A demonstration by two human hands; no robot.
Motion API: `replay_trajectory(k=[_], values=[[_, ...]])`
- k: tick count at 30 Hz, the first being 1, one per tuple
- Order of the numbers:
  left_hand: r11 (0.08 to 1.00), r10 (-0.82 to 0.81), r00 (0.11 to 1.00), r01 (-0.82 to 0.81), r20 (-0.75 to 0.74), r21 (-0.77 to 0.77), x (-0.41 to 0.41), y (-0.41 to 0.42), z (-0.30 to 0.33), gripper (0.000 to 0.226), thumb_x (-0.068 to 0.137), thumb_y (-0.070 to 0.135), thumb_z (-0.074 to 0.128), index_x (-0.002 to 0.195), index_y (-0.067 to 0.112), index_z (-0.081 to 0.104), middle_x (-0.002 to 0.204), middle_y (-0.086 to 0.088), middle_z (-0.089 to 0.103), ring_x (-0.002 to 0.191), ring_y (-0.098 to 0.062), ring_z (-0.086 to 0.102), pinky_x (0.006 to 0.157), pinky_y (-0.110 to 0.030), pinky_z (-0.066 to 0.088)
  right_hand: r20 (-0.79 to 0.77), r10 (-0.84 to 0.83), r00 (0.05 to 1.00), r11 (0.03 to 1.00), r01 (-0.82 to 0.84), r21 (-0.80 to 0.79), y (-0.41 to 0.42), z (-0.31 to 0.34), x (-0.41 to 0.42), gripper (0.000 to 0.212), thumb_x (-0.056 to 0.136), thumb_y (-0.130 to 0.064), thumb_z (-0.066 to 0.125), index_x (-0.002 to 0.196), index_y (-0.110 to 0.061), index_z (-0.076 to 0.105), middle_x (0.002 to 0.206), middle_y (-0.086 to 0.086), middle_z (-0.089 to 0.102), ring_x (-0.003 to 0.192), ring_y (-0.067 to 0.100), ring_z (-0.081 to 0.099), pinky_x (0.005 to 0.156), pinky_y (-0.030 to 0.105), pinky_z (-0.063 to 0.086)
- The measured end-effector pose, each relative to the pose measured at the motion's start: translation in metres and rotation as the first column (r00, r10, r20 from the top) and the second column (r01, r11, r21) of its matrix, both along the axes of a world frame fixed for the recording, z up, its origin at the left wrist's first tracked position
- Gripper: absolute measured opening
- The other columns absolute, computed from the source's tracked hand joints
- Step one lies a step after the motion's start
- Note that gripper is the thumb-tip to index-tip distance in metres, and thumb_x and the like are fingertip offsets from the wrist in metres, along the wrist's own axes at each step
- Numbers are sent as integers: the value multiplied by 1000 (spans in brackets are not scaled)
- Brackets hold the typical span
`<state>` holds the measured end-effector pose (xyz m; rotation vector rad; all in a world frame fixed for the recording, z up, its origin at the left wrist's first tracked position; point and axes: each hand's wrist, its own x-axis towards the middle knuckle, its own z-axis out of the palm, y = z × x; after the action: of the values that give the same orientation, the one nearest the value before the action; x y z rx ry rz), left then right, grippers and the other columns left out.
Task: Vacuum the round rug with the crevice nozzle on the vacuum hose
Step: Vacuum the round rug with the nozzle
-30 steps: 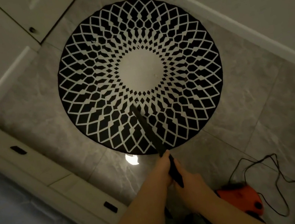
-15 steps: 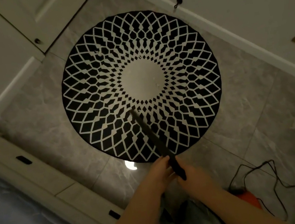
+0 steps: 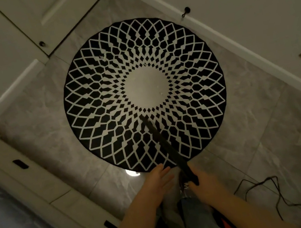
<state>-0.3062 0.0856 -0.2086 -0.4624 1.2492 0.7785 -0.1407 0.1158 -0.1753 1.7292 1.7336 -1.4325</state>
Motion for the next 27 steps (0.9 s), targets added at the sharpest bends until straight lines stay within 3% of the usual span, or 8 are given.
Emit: replay_trajectory(k=[4,8,13,17,19,21,23,27], values=[[1000,12,1000,-12,-7,-27,12,8,10,48,96,26,54,140,11,43,135,-12,55,116,-27,57,102,-43,45,-18,13,1000,999,-13,-29,6,2,4,57,95,-28,53,149,-28,32,125,6,62,106,16,62,93,25,50],[999,-6,999,4,-39,-55,25,21,14,47,95,27,56,137,11,46,129,-10,59,116,-27,58,104,-45,45,-34,-35,999,998,33,-47,23,7,13,62,97,-25,51,152,-28,23,134,6,57,115,17,59,91,17,42],[999,17,1000,-18,-24,-48,47,45,30,14,97,25,52,104,14,58,108,-8,63,99,-24,62,95,-42,47,-61,-27,998,996,22,-88,37,19,31,57,97,-23,50,150,-29,30,133,4,58,108,9,57,82,9,40],[997,71,997,-71,6,-44,70,67,34,41,95,34,52,130,12,53,120,-9,62,108,-29,63,92,-43,51,-62,-50,997,997,46,-68,67,22,46,52,97,-26,50,147,-34,34,130,2,61,113,15,58,84,16,37],[996,72,997,-73,-17,-43,84,83,38,46,95,33,53,135,11,50,118,-6,60,111,-29,60,88,-41,51,-79,-67,995,996,62,-67,79,22,49,49,97,-31,49,143,-40,37,118,-2,64,102,11,60,78,18,40],[993,114,993,-115,-40,-16,94,96,41,48,94,27,56,138,11,46,114,-5,61,107,-26,59,78,-37,52,-125,-95,988,994,88,-57,92,25,49,43,97,-29,49,137,-44,42,104,-10,62,89,2,59,68,12,40],[990,142,990,-142,-18,22,102,112,44,49,95,25,54,141,9,44,123,-5,58,103,-24,59,72,-35,52,-145,-131,981,991,127,-32,110,24,52,45,97,-24,49,135,-46,38,103,-14,56,90,3,59,64,6,36],[993,100,995,-100,13,70,109,133,41,48,98,31,47,141,9,43,135,-7,55,107,-25,60,83,-38,52,-90,-168,982,986,166,-30,154,10,61,49,96,-23,50,141,-38,40,97,-6,62,70,8,57,62,19,49]])
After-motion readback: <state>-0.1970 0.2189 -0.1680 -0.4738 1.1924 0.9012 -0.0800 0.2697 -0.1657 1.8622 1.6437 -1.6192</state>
